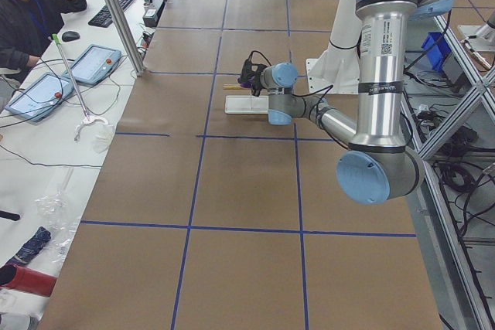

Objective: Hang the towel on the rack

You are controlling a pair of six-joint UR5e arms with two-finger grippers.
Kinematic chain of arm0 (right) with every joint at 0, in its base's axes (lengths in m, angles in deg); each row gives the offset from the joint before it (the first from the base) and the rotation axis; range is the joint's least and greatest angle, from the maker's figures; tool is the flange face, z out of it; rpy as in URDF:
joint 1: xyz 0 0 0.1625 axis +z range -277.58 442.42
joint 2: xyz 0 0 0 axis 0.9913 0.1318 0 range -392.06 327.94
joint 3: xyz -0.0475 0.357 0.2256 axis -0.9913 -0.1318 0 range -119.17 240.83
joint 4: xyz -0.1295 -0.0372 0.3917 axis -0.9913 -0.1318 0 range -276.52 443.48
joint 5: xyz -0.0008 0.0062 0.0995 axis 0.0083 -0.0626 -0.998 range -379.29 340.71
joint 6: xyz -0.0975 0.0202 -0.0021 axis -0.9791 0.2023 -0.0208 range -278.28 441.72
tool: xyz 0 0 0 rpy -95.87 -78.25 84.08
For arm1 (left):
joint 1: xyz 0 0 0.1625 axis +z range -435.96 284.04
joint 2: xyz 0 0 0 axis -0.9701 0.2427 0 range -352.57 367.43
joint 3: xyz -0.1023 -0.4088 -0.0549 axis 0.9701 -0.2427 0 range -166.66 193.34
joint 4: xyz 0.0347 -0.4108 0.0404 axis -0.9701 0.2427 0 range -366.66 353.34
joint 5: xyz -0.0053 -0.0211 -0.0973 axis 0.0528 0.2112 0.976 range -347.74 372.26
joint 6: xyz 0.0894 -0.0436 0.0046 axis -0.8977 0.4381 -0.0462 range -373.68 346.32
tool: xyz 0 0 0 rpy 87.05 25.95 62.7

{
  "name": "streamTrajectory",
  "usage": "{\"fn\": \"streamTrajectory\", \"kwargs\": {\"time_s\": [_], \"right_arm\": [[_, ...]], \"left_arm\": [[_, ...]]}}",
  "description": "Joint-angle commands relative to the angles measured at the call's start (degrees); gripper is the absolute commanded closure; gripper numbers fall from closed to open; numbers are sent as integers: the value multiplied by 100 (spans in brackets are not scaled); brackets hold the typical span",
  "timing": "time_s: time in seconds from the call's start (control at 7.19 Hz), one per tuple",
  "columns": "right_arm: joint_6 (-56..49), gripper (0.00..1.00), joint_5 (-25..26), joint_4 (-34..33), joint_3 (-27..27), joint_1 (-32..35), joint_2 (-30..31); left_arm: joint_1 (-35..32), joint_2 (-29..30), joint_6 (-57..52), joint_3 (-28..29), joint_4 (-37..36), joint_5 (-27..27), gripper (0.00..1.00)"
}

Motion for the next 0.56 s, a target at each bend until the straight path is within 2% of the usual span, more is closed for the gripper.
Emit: {"fn": "streamTrajectory", "kwargs": {"time_s": [0.0,0.42], "right_arm": [[0,0,-20,-78,-8,-3,-76],[0,0,-20,-79,-8,-3,-85]], "left_arm": [[0,-8,-4,72,26,0,100],[-9,-43,-12,177,17,-8,100]]}}
